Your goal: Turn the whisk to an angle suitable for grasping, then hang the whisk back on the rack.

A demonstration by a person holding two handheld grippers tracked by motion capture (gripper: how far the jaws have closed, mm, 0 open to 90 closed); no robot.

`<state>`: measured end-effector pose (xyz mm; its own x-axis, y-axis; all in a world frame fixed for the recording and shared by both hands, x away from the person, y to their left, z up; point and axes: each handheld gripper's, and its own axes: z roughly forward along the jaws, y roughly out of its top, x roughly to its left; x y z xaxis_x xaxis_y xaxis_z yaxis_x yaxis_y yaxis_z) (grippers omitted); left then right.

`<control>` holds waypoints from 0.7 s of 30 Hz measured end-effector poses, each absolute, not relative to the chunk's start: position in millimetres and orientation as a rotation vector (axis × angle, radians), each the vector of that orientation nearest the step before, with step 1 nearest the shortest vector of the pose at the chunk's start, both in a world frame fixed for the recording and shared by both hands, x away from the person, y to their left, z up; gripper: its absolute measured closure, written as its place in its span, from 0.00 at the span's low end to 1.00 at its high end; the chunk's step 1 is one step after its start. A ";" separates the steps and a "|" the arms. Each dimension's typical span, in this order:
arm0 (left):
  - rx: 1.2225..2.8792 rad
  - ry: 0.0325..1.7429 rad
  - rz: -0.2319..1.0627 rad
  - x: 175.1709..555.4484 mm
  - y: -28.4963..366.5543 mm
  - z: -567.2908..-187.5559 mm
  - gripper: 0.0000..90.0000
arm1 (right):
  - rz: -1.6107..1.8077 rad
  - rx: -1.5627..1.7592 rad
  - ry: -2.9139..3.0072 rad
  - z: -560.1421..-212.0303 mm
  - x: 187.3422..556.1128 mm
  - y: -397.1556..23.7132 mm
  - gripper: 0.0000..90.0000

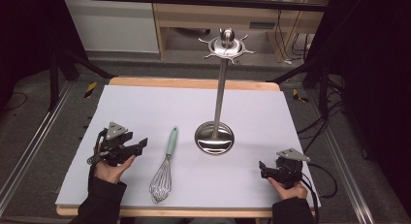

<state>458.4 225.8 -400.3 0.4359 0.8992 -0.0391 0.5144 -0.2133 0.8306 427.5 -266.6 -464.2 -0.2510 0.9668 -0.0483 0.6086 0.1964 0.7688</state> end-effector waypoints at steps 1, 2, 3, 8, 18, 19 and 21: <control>1.876 1.189 0.600 458.6 224.0 -399.7 0.44 | 0.865 1.463 1.940 -464.3 427.5 -266.7 0.11; 1.884 1.176 0.599 459.3 220.3 -398.7 0.44 | 0.865 1.467 1.941 -464.6 427.6 -266.3 0.11; 1.887 1.168 0.591 459.8 218.3 -398.5 0.44 | 0.863 1.466 1.942 -464.7 427.7 -266.2 0.11; 1.908 1.146 0.586 461.6 210.1 -395.0 0.43 | 0.863 1.467 1.941 -464.6 427.5 -266.0 0.11; 1.927 1.132 0.548 464.9 190.0 -389.4 0.45 | 0.861 1.454 1.956 -465.1 427.0 -264.5 0.11; 1.932 1.132 0.540 465.5 187.9 -389.5 0.45 | 0.862 1.452 1.955 -464.9 426.6 -264.4 0.11; 1.981 1.126 0.528 468.6 181.1 -390.5 0.45 | 0.868 1.451 1.954 -464.4 426.7 -264.4 0.11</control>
<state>468.6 181.1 -390.5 0.5208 0.8534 -0.0222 0.5289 -0.3022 0.7931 426.7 -264.4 -464.4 -0.2653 0.9628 -0.0519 0.6071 0.2086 0.7668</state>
